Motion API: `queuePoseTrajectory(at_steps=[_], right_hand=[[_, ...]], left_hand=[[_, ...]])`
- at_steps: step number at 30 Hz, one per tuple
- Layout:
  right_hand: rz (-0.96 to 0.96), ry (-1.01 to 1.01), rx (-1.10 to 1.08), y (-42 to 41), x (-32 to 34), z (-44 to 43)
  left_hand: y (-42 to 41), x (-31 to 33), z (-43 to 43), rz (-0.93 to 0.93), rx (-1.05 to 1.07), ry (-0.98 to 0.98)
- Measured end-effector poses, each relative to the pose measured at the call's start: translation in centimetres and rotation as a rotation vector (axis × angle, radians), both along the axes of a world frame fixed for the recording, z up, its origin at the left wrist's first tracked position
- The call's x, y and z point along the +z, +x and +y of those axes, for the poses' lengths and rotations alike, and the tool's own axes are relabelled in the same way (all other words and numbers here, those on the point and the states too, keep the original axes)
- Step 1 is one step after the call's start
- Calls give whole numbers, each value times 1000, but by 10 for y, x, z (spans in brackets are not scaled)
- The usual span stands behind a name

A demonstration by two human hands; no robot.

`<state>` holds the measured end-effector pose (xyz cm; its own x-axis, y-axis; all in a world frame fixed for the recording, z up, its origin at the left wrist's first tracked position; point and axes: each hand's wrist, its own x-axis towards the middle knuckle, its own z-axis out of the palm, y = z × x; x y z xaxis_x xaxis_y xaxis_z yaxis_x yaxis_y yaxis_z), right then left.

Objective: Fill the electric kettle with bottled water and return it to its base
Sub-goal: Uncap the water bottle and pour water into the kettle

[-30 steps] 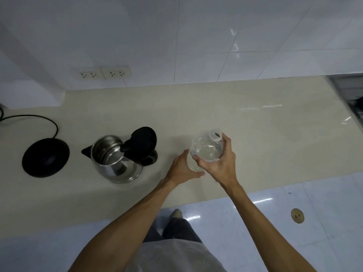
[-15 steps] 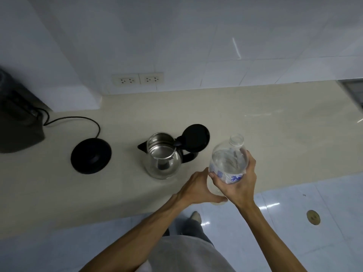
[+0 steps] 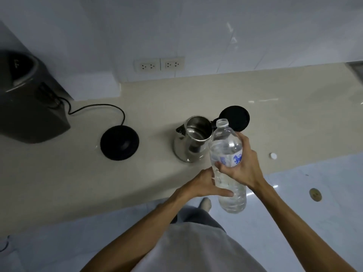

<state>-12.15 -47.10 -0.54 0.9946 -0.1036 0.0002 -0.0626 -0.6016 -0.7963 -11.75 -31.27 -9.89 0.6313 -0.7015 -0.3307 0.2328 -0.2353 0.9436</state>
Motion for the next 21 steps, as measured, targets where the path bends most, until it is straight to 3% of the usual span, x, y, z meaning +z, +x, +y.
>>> queuePoseTrajectory(at_steps=[8, 21], right_hand=[[168, -115, 43, 7, 1, -6], [388, -220, 92, 16, 7, -11]], left_hand=[[-26, 12, 1, 369, 32, -156], [-47, 24, -9, 542, 56, -229]])
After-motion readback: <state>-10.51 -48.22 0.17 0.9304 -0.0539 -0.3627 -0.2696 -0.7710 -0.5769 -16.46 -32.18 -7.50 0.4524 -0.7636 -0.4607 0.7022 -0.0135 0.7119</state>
